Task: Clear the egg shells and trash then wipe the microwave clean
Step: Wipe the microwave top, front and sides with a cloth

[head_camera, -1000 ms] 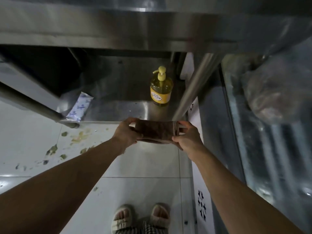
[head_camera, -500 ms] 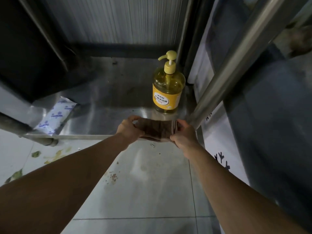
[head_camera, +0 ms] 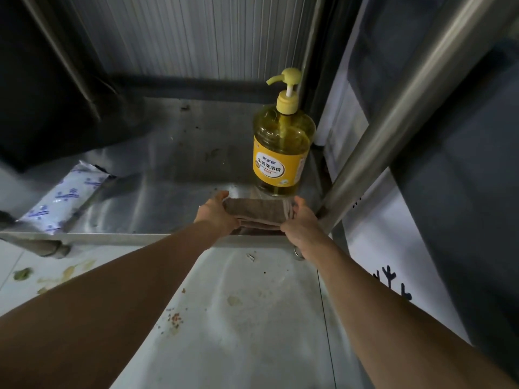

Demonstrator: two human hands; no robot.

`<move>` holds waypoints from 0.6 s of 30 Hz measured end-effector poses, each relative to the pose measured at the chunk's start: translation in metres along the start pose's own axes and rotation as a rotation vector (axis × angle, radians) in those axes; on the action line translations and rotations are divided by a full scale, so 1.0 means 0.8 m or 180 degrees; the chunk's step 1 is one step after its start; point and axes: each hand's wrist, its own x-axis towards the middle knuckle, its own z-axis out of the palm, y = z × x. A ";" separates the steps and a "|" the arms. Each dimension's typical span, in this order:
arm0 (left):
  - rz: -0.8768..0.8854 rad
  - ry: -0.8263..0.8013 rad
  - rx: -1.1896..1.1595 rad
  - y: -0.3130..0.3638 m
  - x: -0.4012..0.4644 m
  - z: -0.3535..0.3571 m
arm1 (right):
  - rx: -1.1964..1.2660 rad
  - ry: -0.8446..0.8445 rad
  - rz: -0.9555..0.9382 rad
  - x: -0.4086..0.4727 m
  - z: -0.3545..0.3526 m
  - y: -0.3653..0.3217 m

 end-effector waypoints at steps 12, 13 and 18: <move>-0.0132 -0.0131 0.0261 0.066 -0.142 -0.086 | 0.0133 -0.0538 0.0080 -0.156 -0.058 -0.099; -0.0151 -0.0122 0.0231 0.074 -0.159 -0.095 | 0.0115 -0.0556 0.0075 -0.174 -0.066 -0.111; -0.0168 -0.0225 0.0480 0.124 -0.245 -0.145 | 0.0150 -0.0587 0.0063 -0.264 -0.109 -0.172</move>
